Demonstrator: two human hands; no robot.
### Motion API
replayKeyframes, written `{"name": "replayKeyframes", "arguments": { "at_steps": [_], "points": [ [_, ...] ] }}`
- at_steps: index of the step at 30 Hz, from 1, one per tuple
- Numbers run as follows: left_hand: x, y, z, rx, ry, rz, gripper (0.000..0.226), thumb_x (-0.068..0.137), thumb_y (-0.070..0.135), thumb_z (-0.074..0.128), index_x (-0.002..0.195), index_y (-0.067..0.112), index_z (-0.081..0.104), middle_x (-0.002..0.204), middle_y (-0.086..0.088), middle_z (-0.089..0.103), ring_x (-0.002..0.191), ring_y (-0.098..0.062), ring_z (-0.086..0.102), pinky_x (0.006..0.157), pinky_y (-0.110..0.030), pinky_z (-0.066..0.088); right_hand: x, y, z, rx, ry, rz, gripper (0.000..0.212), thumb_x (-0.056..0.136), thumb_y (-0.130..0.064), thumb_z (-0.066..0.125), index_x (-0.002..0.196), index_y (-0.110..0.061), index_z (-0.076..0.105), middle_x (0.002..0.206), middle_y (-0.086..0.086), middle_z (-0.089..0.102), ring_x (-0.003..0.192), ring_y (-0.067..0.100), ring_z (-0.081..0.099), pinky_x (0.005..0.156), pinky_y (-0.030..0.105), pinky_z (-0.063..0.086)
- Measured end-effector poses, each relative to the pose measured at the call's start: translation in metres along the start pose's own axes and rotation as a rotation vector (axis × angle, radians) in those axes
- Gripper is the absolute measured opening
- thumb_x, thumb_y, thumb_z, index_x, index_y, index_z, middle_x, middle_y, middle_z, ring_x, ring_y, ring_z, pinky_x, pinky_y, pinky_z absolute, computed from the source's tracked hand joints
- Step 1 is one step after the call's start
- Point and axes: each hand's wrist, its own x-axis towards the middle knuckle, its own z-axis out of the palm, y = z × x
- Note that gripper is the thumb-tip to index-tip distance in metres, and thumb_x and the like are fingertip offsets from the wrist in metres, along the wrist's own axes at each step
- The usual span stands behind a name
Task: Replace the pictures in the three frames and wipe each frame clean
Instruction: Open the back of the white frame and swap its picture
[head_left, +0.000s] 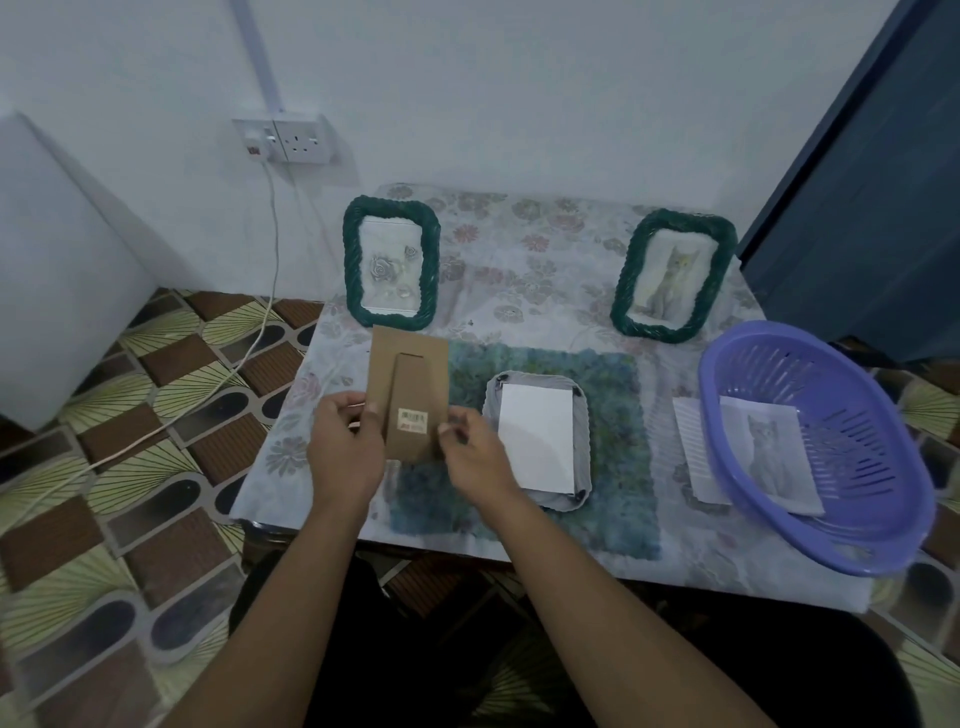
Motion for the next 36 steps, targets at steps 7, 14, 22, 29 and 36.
{"name": "replayKeyframes", "arguments": {
  "at_steps": [7,14,22,29,36],
  "points": [
    [-0.020,0.010,0.034,0.011,-0.186,-0.014,0.013,0.092,0.024,0.067,0.104,0.021,0.066,0.097,0.005,0.071,0.090,-0.010,0.067,0.085,-0.040,0.058,0.002,0.015,-0.066,-0.056,0.295,-0.062,0.011,0.098,-0.023,0.060,0.097,-0.015,0.067,0.096,-0.003,0.070,0.089,0.014,0.064,0.078,0.025,0.050],
    [-0.034,0.014,0.073,0.213,-0.295,0.033,0.021,0.086,0.030,0.075,0.100,0.015,0.075,0.094,0.001,0.074,0.087,-0.012,0.067,0.079,-0.028,0.056,-0.004,0.029,-0.126,-0.153,0.388,0.001,0.009,0.090,-0.024,0.071,0.087,-0.020,0.077,0.084,-0.010,0.072,0.079,0.002,0.063,0.064,0.009,0.042],
    [-0.043,0.006,0.089,0.358,-0.420,0.065,0.031,0.087,0.026,0.075,0.110,0.006,0.074,0.108,-0.008,0.074,0.096,-0.016,0.069,0.077,-0.019,0.051,-0.009,0.048,-0.150,-0.298,0.363,0.079,0.019,0.083,-0.034,0.080,0.093,-0.017,0.082,0.091,-0.003,0.078,0.083,0.008,0.068,0.073,0.024,0.053],
    [-0.045,0.005,0.090,0.421,-0.414,0.126,0.032,0.087,0.028,0.074,0.112,0.008,0.073,0.108,-0.008,0.074,0.097,-0.017,0.069,0.080,-0.023,0.051,-0.007,0.054,-0.146,-0.385,0.346,0.048,0.018,0.087,-0.028,0.077,0.095,-0.012,0.081,0.086,0.000,0.076,0.075,0.010,0.066,0.073,0.023,0.052],
    [-0.045,0.004,0.090,0.454,-0.415,0.177,0.027,0.087,0.026,0.074,0.107,0.007,0.075,0.104,-0.008,0.075,0.094,-0.017,0.069,0.079,-0.025,0.053,-0.004,0.058,-0.143,-0.482,0.348,0.104,0.013,0.081,-0.047,0.076,0.075,-0.036,0.077,0.063,-0.019,0.065,0.078,0.010,0.069,0.088,0.045,0.054]
  ]
}}
